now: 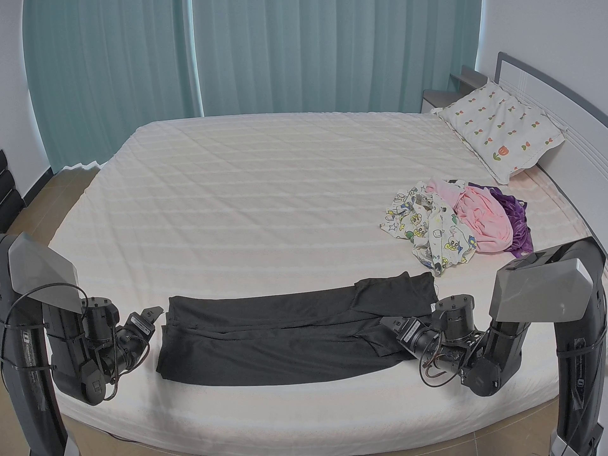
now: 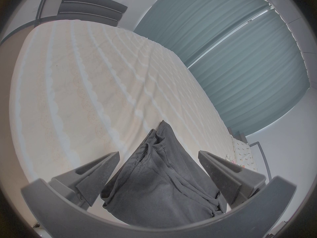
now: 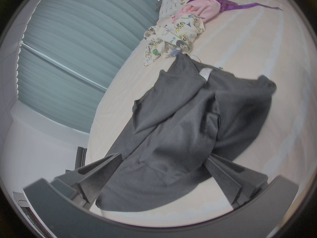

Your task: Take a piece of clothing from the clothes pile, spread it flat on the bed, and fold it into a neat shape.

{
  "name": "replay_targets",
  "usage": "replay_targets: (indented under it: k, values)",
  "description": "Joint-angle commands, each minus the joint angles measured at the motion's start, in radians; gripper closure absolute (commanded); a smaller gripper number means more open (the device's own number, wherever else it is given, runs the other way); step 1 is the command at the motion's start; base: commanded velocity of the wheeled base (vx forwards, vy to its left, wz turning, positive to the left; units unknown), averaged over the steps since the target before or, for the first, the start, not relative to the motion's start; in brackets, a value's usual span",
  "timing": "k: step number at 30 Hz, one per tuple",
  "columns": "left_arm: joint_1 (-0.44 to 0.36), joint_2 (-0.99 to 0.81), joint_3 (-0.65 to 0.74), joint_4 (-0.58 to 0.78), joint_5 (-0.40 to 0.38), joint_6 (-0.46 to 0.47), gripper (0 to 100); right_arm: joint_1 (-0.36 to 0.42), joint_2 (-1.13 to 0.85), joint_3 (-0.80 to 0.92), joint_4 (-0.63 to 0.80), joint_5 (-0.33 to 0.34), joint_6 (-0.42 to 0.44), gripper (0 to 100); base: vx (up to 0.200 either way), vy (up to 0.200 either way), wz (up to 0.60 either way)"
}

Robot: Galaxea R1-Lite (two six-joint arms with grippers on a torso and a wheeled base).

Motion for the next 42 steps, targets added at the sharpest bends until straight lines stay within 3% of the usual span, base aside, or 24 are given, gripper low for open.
replay_targets:
  k: [1,9,22,31,32,42]
  values:
    - [0.007,0.0,-0.001,0.0,0.0,0.0,0,-0.015,0.012,-0.032,-0.001,-0.001,-0.011,0,0.0,0.0,0.0]
    - [0.01,0.0,-0.001,0.0,0.0,0.0,0,0.016,-0.023,-0.039,-0.014,-0.09,-0.012,0,0.0,0.0,0.0]
    - [0.019,0.0,-0.003,-0.002,0.002,0.0,0,0.033,-0.013,-0.052,0.002,-0.112,-0.015,0,0.0,0.0,0.0]
    - [0.022,0.0,-0.003,-0.002,0.002,0.001,0,0.024,-0.014,-0.059,0.101,-0.112,-0.054,0,0.0,0.0,0.0]
    - [0.022,0.0,-0.003,-0.002,0.002,0.0,0,0.024,-0.014,-0.059,0.101,-0.112,-0.054,100,0.0,0.0,0.0]
    - [0.022,-0.002,-0.003,-0.002,0.002,0.001,0,0.044,-0.079,0.034,0.11,-0.159,-0.061,100,0.0,0.0,0.0]
